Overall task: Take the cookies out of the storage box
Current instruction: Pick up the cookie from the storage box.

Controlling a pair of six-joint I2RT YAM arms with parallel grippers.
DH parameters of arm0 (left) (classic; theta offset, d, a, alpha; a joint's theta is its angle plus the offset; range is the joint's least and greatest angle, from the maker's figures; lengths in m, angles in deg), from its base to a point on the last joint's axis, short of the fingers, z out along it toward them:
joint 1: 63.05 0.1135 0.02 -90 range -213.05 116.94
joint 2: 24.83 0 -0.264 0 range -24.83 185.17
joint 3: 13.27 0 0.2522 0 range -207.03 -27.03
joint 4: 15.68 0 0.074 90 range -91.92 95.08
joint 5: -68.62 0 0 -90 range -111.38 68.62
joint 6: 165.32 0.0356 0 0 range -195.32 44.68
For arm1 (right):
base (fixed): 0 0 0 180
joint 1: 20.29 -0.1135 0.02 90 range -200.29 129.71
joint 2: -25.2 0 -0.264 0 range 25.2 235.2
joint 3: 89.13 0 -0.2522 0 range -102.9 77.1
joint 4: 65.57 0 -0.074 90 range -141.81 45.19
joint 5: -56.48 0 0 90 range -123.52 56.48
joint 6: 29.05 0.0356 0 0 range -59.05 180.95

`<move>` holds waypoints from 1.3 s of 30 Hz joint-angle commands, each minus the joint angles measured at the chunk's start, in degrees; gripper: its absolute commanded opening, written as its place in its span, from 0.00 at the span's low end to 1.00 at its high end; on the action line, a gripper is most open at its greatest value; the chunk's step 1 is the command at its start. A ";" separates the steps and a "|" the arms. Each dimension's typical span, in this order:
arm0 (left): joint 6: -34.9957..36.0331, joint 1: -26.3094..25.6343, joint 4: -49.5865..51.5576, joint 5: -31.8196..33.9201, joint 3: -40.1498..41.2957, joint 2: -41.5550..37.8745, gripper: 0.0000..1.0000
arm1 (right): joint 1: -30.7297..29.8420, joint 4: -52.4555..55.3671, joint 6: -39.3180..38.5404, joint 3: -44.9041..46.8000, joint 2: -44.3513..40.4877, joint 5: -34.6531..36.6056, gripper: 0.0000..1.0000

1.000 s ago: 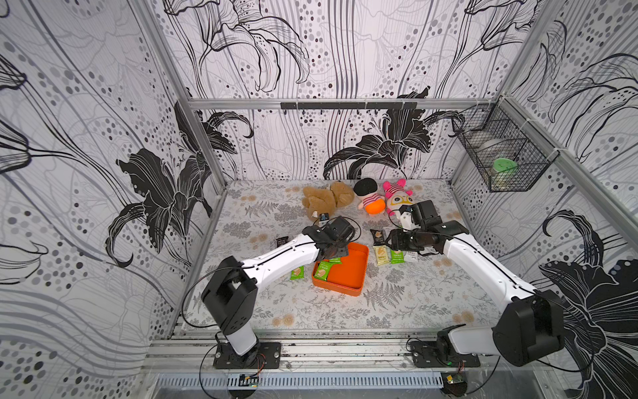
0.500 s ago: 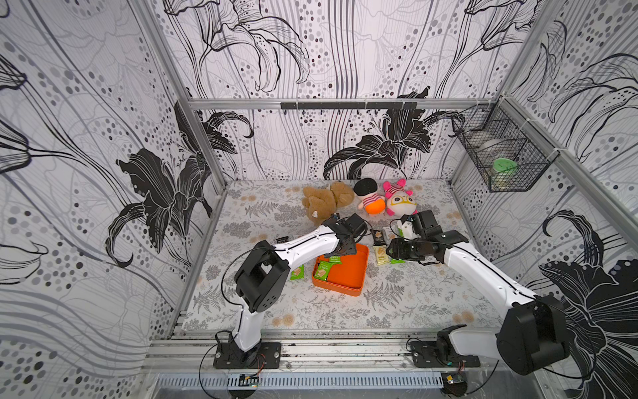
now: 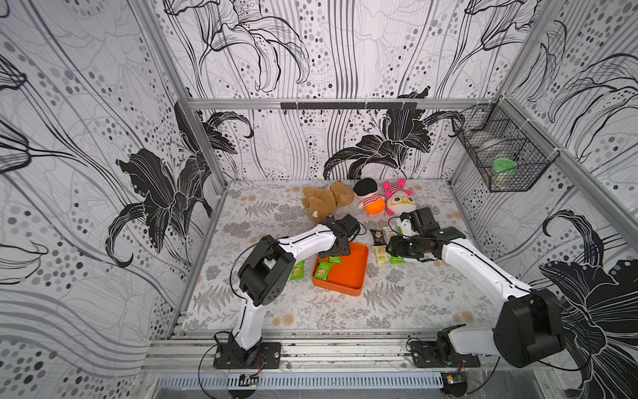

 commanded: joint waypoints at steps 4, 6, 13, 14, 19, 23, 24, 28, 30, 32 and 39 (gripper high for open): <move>2.82 0.44 -3.78 -1.63 1.79 1.97 0.71 | 0.27 1.47 -0.18 -2.79 2.08 1.42 0.57; 3.03 0.46 -4.50 -2.08 2.36 2.26 0.71 | 0.28 1.47 -0.26 -2.81 2.35 1.67 0.57; 3.55 0.49 -5.17 -2.58 2.57 2.82 0.69 | 0.29 1.30 -0.03 -2.91 2.88 1.92 0.57; 3.58 0.43 -5.34 -2.58 2.65 2.84 0.68 | 0.31 1.29 -0.01 -2.81 2.88 2.10 0.57; 3.79 0.46 -5.18 -2.83 2.31 3.68 0.63 | 0.30 1.36 -0.09 -2.80 2.80 2.47 0.57; 3.83 0.43 -5.35 -2.88 2.65 3.68 0.57 | 0.40 1.21 -0.09 -2.59 2.80 2.83 0.57; 3.84 0.47 -5.37 -2.91 2.74 3.61 0.55 | 0.40 1.21 -0.03 -2.60 2.80 2.89 0.57; 4.09 0.45 -5.38 -3.00 2.74 3.90 0.47 | 0.40 1.30 0.09 -2.44 2.29 2.92 0.57; 4.04 0.39 -5.62 -3.22 2.74 3.64 0.43 | 0.40 1.30 0.32 -2.19 1.79 3.09 0.57; 3.83 0.36 -5.94 -3.05 2.89 3.04 0.41 | 0.40 1.17 0.48 -1.88 1.40 3.09 0.57; 2.49 -0.19 -6.23 -3.44 2.92 -0.36 0.41 | 0.40 1.56 0.46 -2.34 1.13 2.92 0.57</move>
